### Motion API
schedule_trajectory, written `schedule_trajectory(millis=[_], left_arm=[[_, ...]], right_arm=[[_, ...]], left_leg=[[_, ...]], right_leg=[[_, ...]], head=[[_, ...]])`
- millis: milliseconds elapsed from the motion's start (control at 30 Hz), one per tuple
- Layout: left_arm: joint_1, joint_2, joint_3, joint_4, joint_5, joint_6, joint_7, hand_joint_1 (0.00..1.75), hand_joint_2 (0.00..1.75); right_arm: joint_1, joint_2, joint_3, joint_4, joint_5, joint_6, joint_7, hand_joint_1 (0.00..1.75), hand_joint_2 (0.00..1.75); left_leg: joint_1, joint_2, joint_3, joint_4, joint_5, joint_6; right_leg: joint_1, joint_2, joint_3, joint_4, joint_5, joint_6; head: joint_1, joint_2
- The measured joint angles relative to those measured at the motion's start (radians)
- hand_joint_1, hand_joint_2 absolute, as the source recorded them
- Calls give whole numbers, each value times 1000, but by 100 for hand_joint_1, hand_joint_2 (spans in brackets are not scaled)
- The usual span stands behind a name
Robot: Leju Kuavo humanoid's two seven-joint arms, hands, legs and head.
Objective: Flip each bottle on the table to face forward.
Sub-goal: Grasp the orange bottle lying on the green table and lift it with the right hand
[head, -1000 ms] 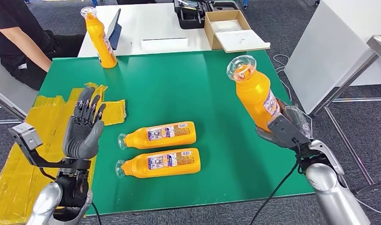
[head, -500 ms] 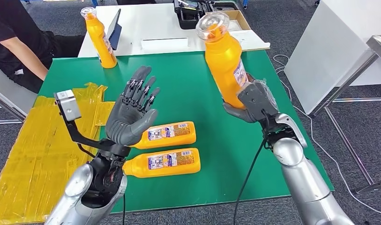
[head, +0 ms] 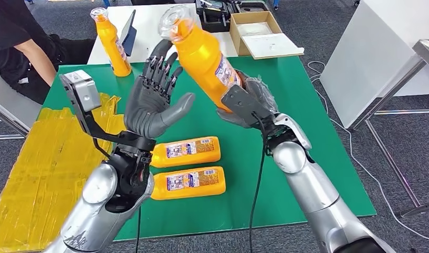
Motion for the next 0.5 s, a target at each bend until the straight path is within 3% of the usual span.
schedule_trajectory(millis=[233, 500], left_arm=[[-50, -16, 18, 64, -208, 42, 21, 0, 175], [-87, -30, 58, 135, -270, 63, 31, 0, 175]], right_arm=[[-18, 28, 65, 40, 55, 14, 3, 175, 175], [-30, 64, 114, 77, 64, 22, 2, 175, 175]], left_leg=[[0, 0, 0, 0, 0, 0], [0, 0, 0, 0, 0, 0]], right_leg=[[0, 0, 0, 0, 0, 0], [0, 0, 0, 0, 0, 0]], head=[[0, 0], [0, 0]])
